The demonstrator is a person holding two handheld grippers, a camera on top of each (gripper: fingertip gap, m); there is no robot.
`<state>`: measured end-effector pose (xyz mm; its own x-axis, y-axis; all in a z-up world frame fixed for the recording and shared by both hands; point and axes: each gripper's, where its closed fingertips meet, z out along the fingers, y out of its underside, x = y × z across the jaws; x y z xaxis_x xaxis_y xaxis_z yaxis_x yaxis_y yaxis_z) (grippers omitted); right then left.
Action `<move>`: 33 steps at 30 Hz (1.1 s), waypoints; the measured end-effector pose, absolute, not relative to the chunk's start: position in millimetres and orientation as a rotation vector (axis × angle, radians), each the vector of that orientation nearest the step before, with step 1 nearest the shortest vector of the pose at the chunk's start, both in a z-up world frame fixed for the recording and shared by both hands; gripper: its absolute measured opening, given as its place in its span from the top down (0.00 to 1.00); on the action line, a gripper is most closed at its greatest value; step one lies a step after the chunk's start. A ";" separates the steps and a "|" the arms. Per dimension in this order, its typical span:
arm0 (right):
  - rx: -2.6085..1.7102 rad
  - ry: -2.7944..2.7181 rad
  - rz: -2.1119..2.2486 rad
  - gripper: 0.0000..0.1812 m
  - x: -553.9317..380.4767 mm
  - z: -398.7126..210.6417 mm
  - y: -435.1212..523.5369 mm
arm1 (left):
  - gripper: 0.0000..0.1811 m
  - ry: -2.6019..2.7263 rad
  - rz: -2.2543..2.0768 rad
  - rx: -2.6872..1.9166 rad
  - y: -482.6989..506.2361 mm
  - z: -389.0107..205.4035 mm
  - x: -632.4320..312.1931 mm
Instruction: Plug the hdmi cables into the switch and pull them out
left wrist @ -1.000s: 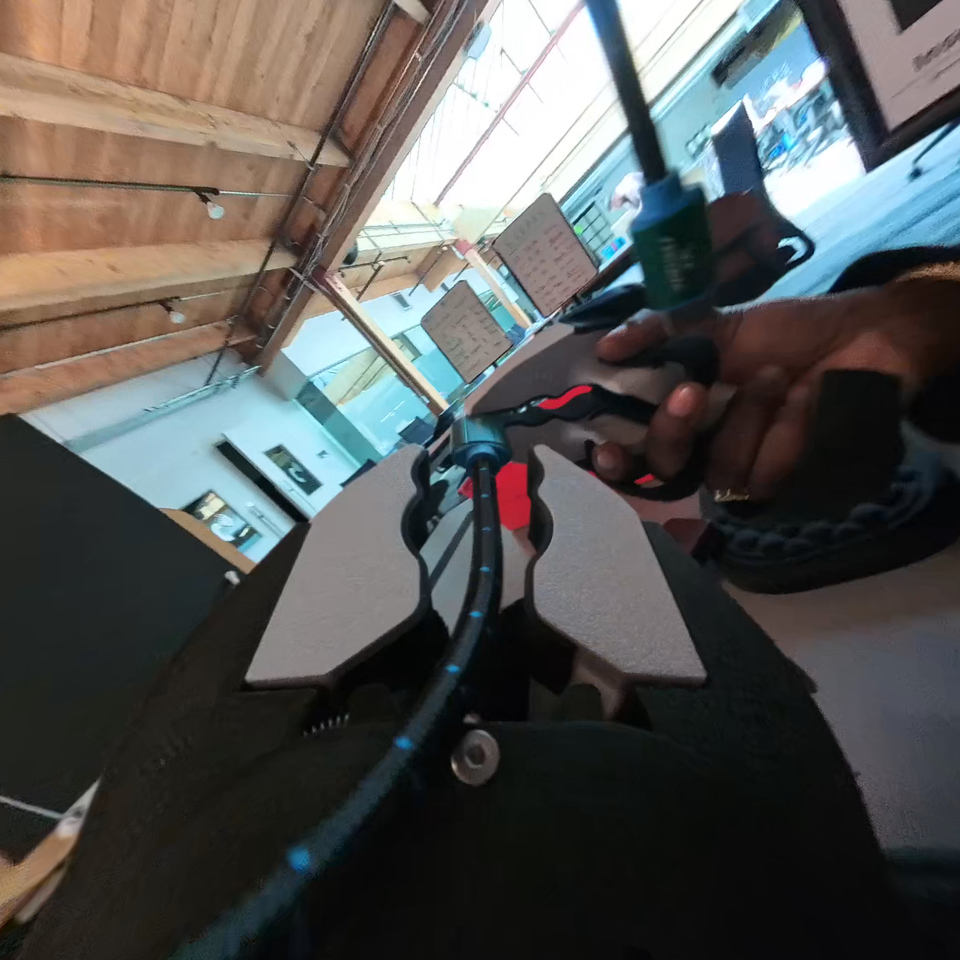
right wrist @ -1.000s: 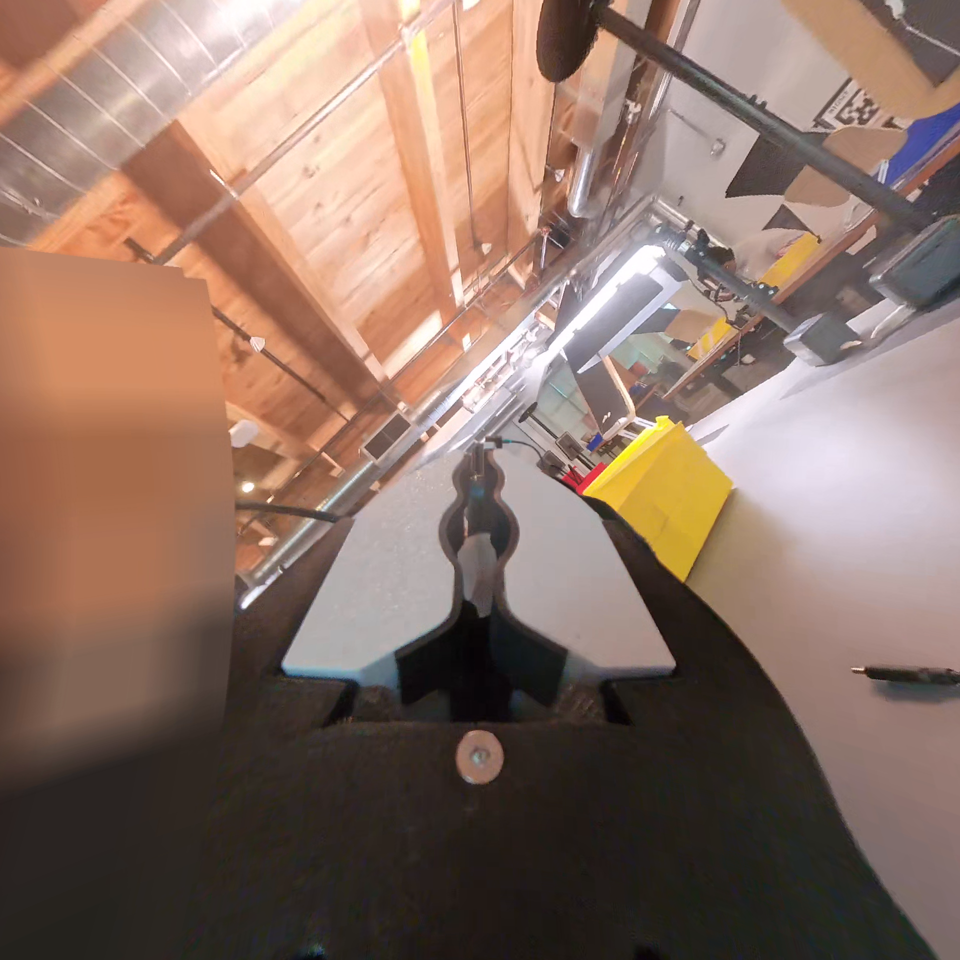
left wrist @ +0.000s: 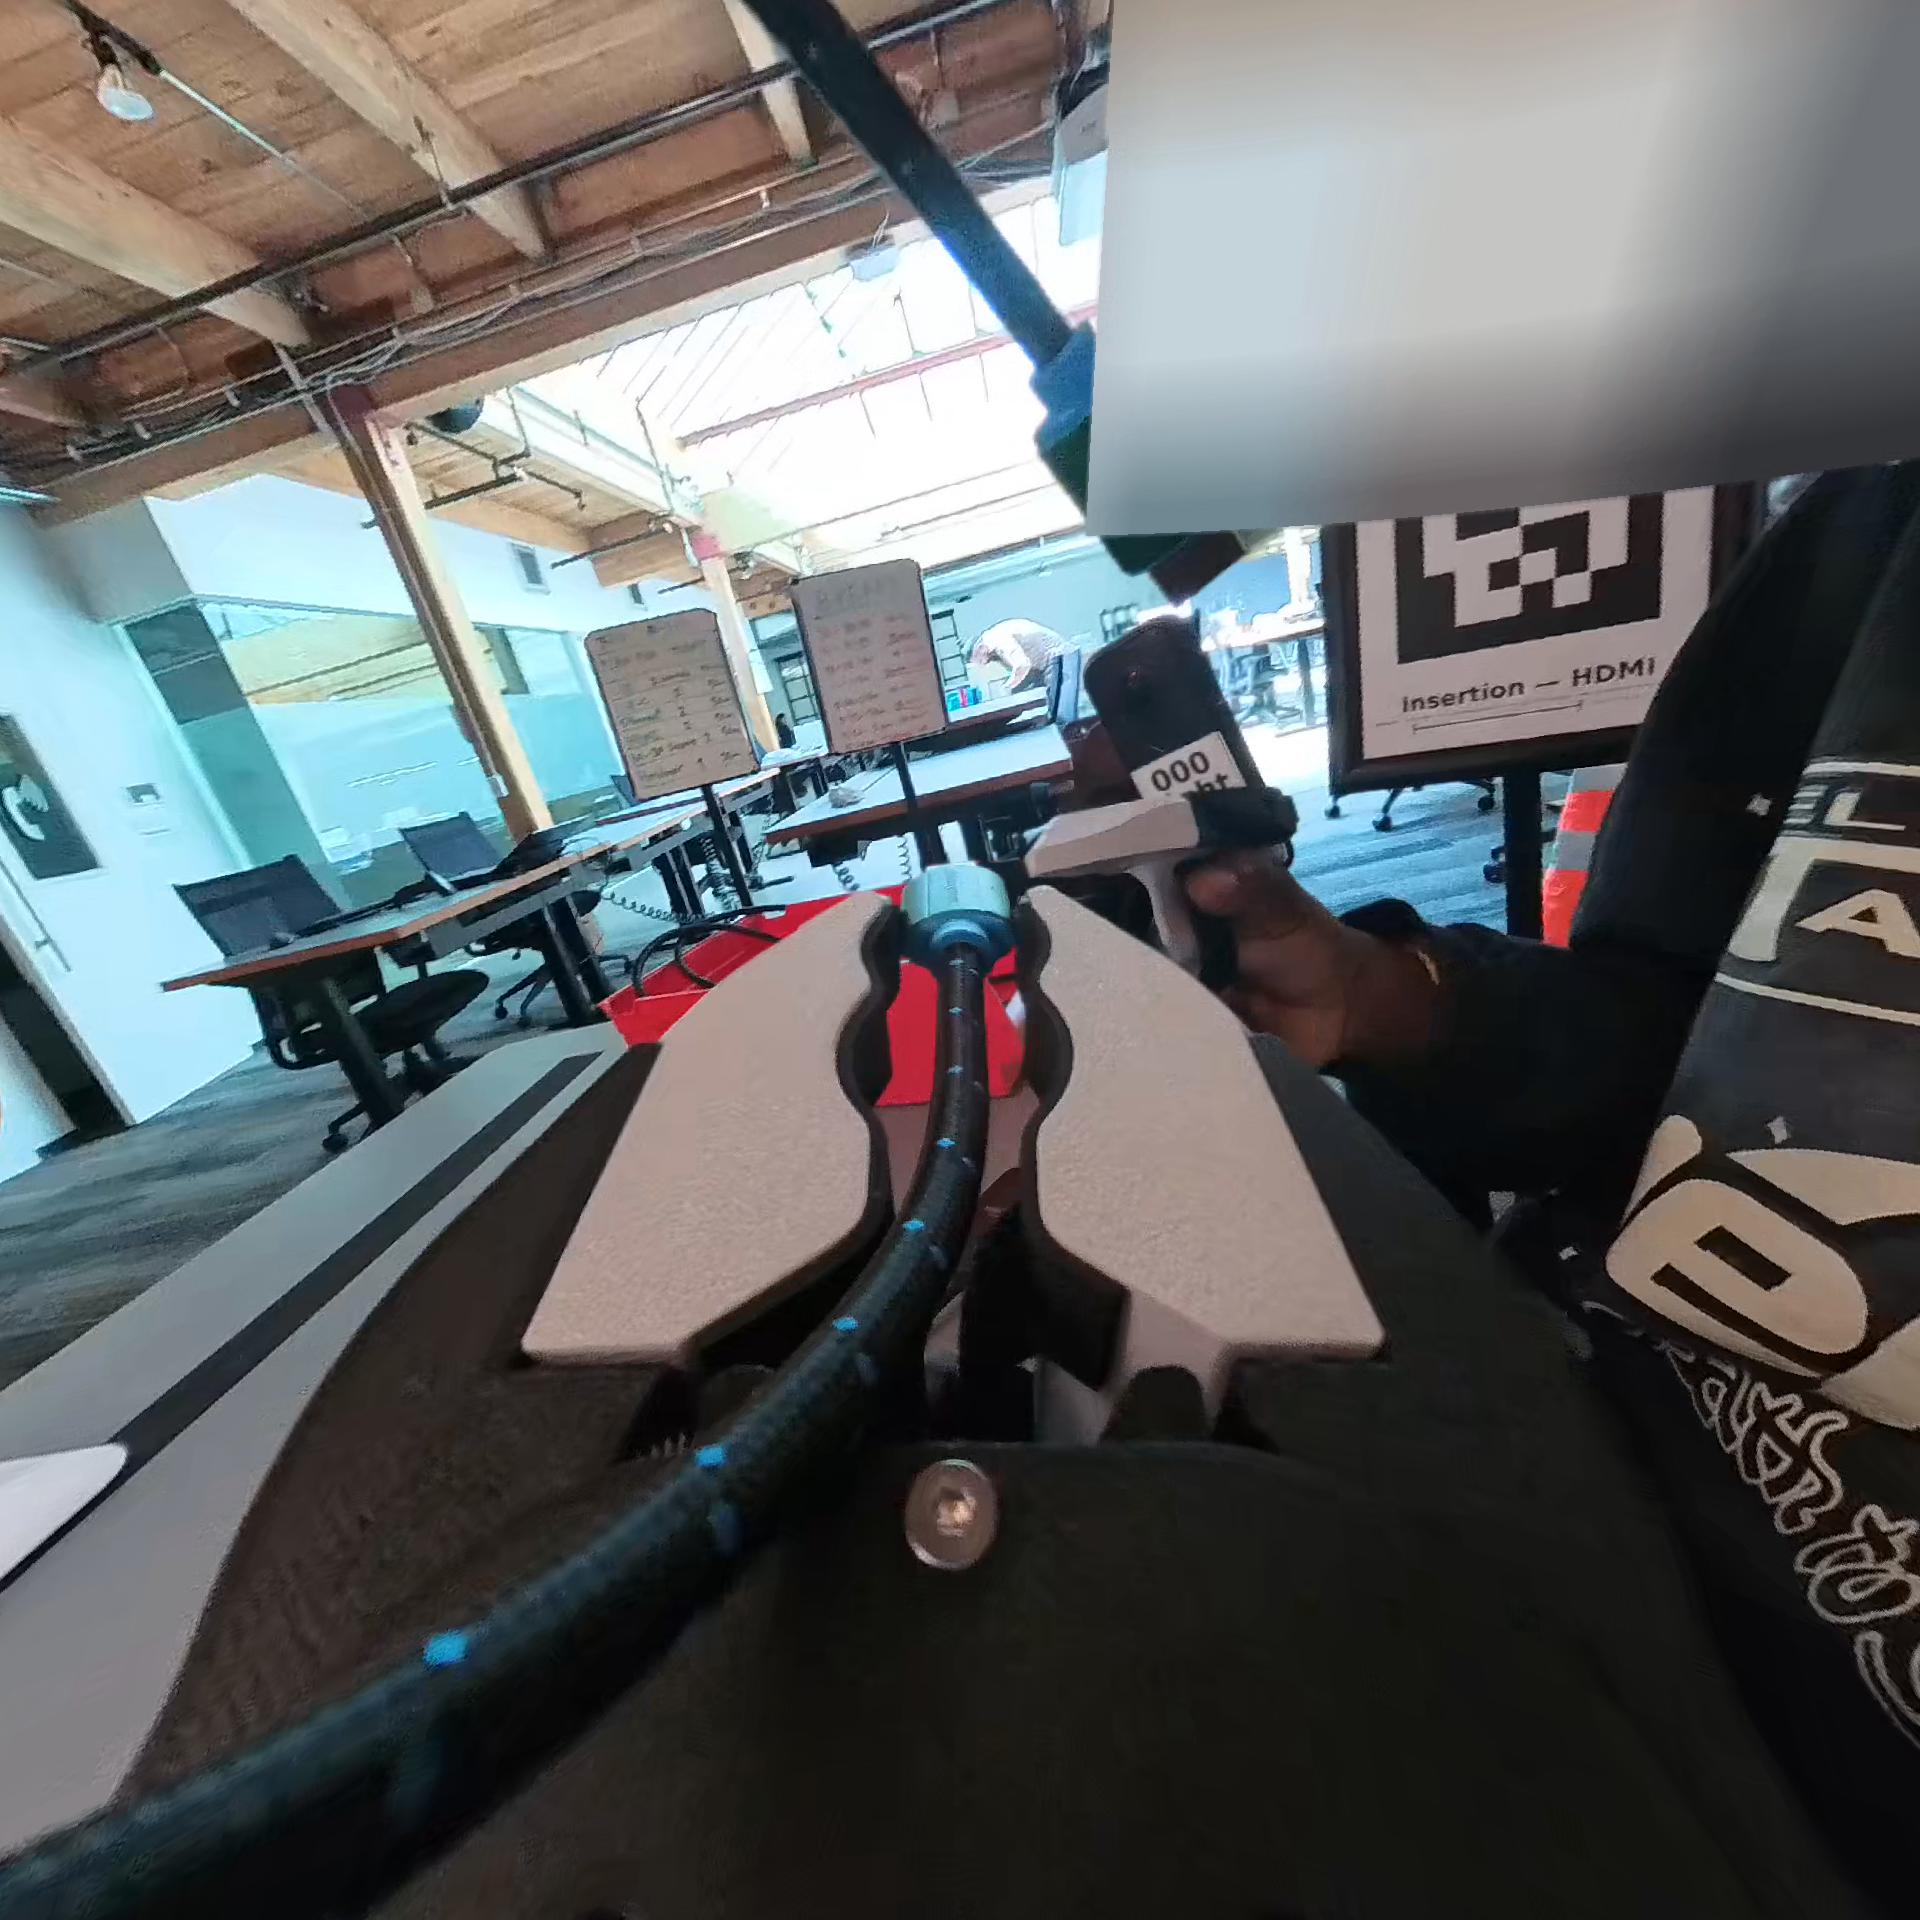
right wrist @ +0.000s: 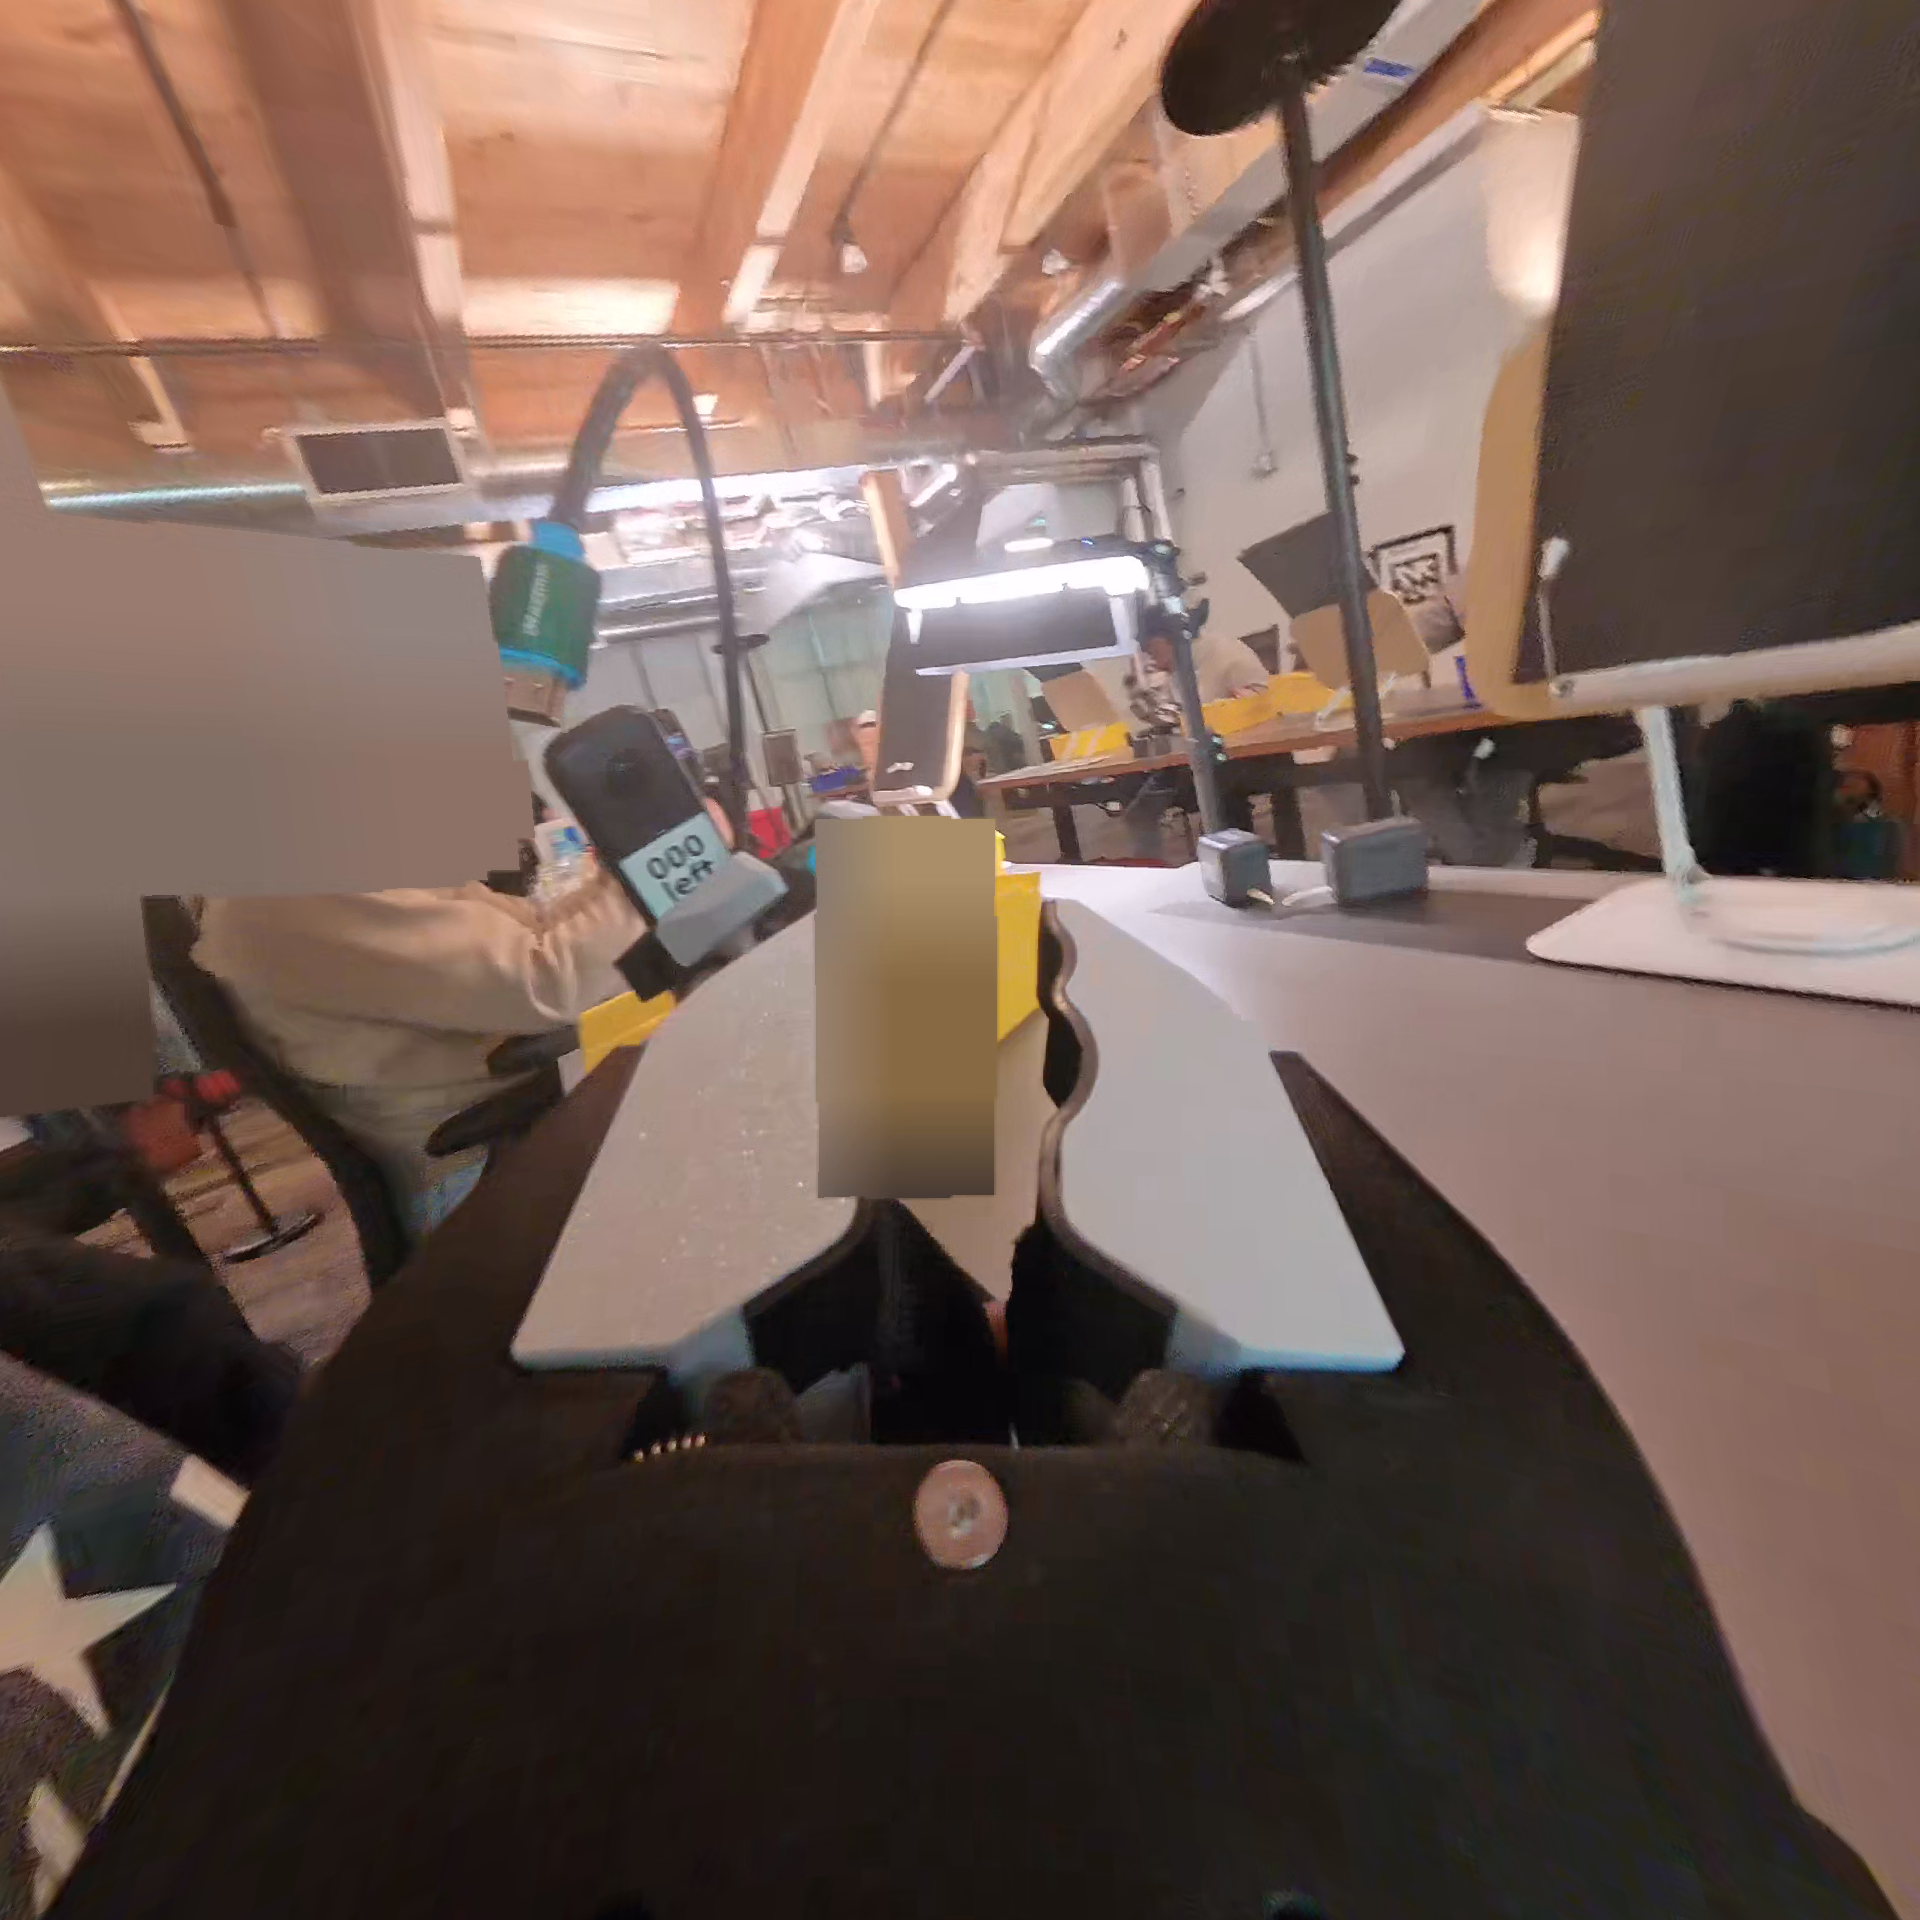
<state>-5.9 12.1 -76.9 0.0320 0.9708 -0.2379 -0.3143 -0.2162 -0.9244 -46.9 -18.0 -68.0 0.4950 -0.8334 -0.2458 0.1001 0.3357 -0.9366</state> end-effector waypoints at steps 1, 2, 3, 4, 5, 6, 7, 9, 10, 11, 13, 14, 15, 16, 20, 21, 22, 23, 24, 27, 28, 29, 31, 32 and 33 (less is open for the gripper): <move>-1.141 -0.819 1.483 0.84 -4.5 -74.5 8.6 | 0.89 0.861 -0.710 -1.050 -19.1 -68.6 -45.8; -1.124 -0.827 1.524 0.83 -4.0 -72.6 4.9 | 0.89 0.878 -0.702 -1.048 -20.1 -70.2 -44.1; -1.107 -0.840 1.568 0.83 -4.3 -71.5 0.5 | 0.89 0.895 -0.700 -1.045 -21.4 -71.4 -41.9; -1.100 -0.855 1.602 0.83 -5.5 -71.6 -2.8 | 0.89 0.910 -0.700 -1.043 -22.5 -72.7 -39.6; -1.099 -0.875 1.627 0.82 -6.6 -72.4 -5.3 | 0.89 0.923 -0.697 -1.044 -23.1 -74.1 -37.7; -1.093 -0.911 1.646 0.81 -5.5 -72.9 -7.6 | 0.89 0.932 -0.693 -1.048 -23.1 -75.6 -36.7; -1.088 -0.948 1.653 0.78 -1.4 -72.5 -7.6 | 0.89 0.937 -0.689 -1.053 -22.8 -76.8 -36.5; -1.118 -0.984 1.591 0.75 13.7 -72.7 4.0 | 0.89 0.926 -0.692 -1.056 -22.5 -76.2 -38.9; -1.164 -1.015 1.514 0.74 22.0 -78.1 12.8 | 0.89 0.907 -0.696 -1.052 -21.7 -74.2 -41.3; -1.239 -1.057 1.399 0.72 29.5 -89.0 24.1 | 0.89 0.877 -0.701 -1.046 -20.0 -70.9 -44.6; -1.415 -1.170 1.108 0.67 44.4 -123.3 46.7 | 0.89 0.802 -0.743 -1.013 -19.9 -60.9 -52.7; -1.498 -1.258 0.965 0.64 51.9 -144.4 53.4 | 0.89 0.773 -0.793 -0.971 -24.3 -53.9 -56.7; -1.570 -1.342 0.836 0.60 59.2 -165.0 58.4 | 0.89 0.746 -0.852 -0.917 -30.8 -45.8 -61.3; -1.626 -1.422 0.737 0.58 65.5 -183.4 61.0 | 0.89 0.719 -0.903 -0.867 -36.6 -38.6 -66.5; -1.650 -1.733 0.635 0.59 75.5 -222.9 52.8 | 0.89 0.709 -0.906 -0.850 -39.3 -36.7 -72.0; -1.628 -1.809 0.610 0.59 76.8 -223.3 52.5 | 0.89 0.720 -0.898 -0.855 -39.3 -37.8 -70.2; -1.599 -1.885 0.579 0.60 77.5 -220.2 52.9 | 0.89 0.728 -0.900 -0.855 -39.5 -38.4 -68.3; -1.563 -1.971 0.554 0.60 77.1 -214.9 52.0 | 0.89 0.733 -0.900 -0.859 -39.0 -39.2 -66.6; -1.527 -2.062 0.537 0.60 76.0 -209.0 50.3 | 0.89 0.738 -0.895 -0.867 -37.7 -40.5 -65.0; -1.459 -2.347 0.504 0.57 70.2 -198.7 48.8 | 0.89 0.761 -0.890 -0.872 -38.7 -42.7 -61.9; -1.436 -2.442 0.485 0.56 68.1 -201.0 51.8 | 0.89 0.761 -0.898 -0.862 -40.3 -41.7 -62.5; -1.419 -2.540 0.454 0.54 67.7 -207.0 56.9 | 0.89 0.755 -0.904 -0.853 -41.3 -40.6 -64.0; -1.404 -2.710 0.402 0.54 70.7 -222.6 67.6 | 0.89 0.745 -0.911 -0.839 -43.0 -38.4 -67.7; -1.400 -2.769 0.393 0.54 71.1 -229.7 71.6 | 0.89 0.741 -0.912 -0.832 -43.9 -37.5 -69.5; -1.380 -2.804 0.374 0.54 69.3 -236.0 76.7 | 0.89 0.738 -0.914 -0.827 -44.7 -36.6 -71.1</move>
